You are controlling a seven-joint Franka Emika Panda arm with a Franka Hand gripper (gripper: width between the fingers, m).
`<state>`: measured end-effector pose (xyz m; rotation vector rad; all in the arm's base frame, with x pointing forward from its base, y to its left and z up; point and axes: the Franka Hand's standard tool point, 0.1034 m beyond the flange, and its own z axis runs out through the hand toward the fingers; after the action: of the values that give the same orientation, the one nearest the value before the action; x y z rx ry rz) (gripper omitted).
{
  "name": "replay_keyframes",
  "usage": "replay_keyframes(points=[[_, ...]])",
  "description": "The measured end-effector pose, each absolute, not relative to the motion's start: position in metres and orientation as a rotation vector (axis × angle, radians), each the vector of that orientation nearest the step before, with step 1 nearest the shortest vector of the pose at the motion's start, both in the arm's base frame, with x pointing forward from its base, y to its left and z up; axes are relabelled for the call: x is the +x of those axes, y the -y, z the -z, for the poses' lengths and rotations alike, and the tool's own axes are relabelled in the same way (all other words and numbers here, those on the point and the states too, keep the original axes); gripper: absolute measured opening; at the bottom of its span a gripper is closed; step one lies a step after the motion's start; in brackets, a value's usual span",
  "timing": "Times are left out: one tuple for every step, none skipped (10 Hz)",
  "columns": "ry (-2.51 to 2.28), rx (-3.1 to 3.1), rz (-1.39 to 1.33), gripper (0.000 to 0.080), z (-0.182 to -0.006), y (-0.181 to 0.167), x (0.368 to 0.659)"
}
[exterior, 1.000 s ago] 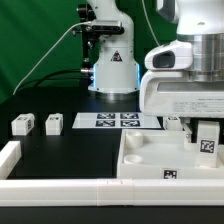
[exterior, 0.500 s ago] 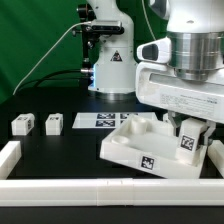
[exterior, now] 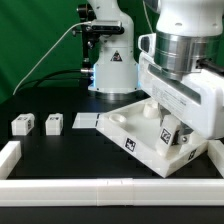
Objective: Assemble one leg
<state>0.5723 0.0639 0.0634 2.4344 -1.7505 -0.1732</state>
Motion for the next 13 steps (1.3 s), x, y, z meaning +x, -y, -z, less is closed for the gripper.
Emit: replay_keyframes(points=[[1.753,2.424,0.177,0.0311,-0.0634,-0.0628,0.5709],[1.73,2.442,0.179,0.0311,-0.0635,-0.0629,0.571],[1.727,2.444,0.179,0.0311,-0.0634,-0.0629,0.571],[1.718,2.452,0.18,0.0311,-0.0632,-0.0629,0.571],[1.714,2.454,0.181,0.0375,-0.062,-0.0629,0.5709],[1.71,2.456,0.181,0.0539,-0.0615,-0.0628,0.5707],[1.705,2.46,0.182,0.0539,-0.0613,-0.0629,0.5707],[1.702,2.461,0.183,0.0628,-0.0611,-0.0629,0.5706],[1.702,2.461,0.183,0.0628,-0.0608,-0.0628,0.5704],[1.702,2.461,0.184,0.0646,-0.0606,-0.0628,0.5703],[1.702,2.46,0.184,0.0646,-0.0603,-0.0628,0.5702],[1.701,2.46,0.184,0.0649,-0.0601,-0.0627,0.5701],[1.701,2.46,0.185,0.0649,-0.0599,-0.0627,0.57]])
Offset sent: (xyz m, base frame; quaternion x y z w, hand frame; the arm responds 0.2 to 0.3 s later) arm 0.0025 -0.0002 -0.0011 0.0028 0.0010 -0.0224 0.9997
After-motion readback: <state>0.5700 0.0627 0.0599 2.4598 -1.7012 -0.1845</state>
